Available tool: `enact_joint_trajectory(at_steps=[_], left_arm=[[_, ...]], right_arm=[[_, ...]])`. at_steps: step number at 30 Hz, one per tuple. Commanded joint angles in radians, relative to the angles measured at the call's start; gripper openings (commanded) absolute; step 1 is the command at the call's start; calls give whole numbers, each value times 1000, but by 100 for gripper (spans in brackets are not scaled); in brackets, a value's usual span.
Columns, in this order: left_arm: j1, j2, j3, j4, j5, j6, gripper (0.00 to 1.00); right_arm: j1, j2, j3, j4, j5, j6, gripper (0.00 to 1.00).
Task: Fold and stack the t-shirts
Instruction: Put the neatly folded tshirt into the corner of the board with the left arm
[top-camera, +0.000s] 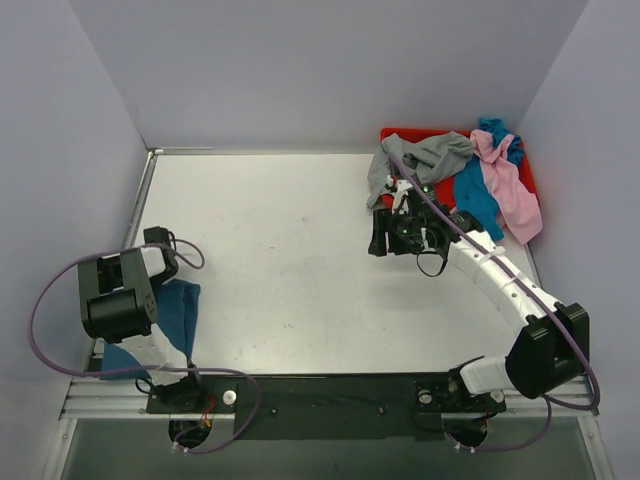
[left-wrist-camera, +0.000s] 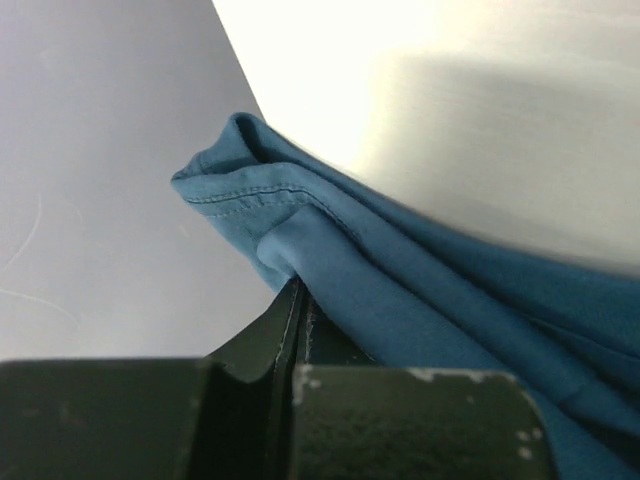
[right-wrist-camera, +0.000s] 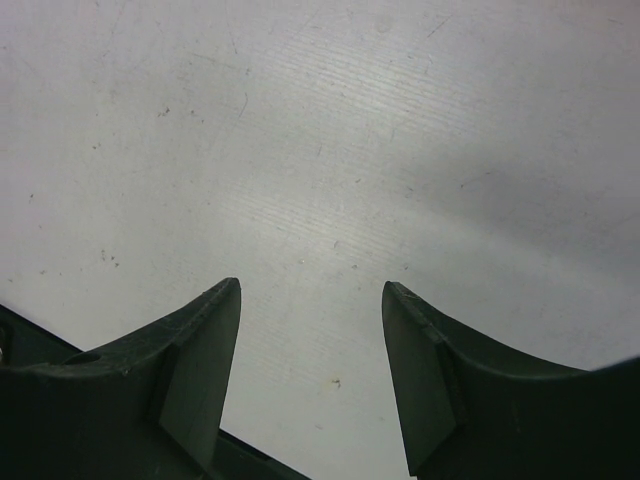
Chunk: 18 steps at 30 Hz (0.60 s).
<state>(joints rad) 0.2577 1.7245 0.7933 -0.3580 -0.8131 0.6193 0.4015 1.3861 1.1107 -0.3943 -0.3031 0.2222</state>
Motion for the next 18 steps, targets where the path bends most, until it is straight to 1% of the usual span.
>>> enact_joint_trajectory(at_steps=[1,3,4,5,6,7,8,9,10,11,12,13,14,15,16,17,18], left_arm=[[5,-35,59,56,-12,-24,0],[-6,-83,109,7,66,-44,0],[-11,-123,147,-39,133,-50,0],[-30,-141,162,-65,202,-62,3],[-44,-179,196,-108,241,-61,12],[-92,-196,208,-128,280,-62,15],[-127,-232,218,-145,294,-62,26],[-191,-252,221,-148,317,-59,30],[-237,-282,221,-151,328,-59,41],[-329,-293,225,-150,365,-70,46],[-363,-316,230,-147,386,-82,52],[-430,-331,236,-142,449,-117,54],[-455,-332,245,-144,483,-137,57],[-492,-315,277,-156,547,-194,58],[-501,-300,294,-166,583,-223,59],[-515,-269,328,-186,635,-286,59],[-520,-260,337,-190,669,-309,59]], right_arm=[[-10,-53,-20,-28,47,-4,54],[-16,-53,-31,-23,59,-9,55],[-20,-55,-41,-20,68,-11,55],[-29,-58,-49,-3,96,-11,56],[-33,-61,-73,14,107,-12,57],[-50,-74,-107,49,128,-17,59],[-59,-88,-120,70,149,-21,60],[-76,-102,-159,119,174,-27,66],[-90,-137,-182,150,214,-30,69],[-98,-156,-243,225,238,-37,77],[-122,-191,-279,263,266,-37,84],[-131,-206,-345,346,277,-37,85],[-162,-240,-374,383,295,-34,97],[-179,-255,-443,475,300,-27,97],[-209,-283,-474,520,300,-27,98],[-228,-298,-535,581,300,-27,98],[-260,-326,-561,613,327,-30,99]])
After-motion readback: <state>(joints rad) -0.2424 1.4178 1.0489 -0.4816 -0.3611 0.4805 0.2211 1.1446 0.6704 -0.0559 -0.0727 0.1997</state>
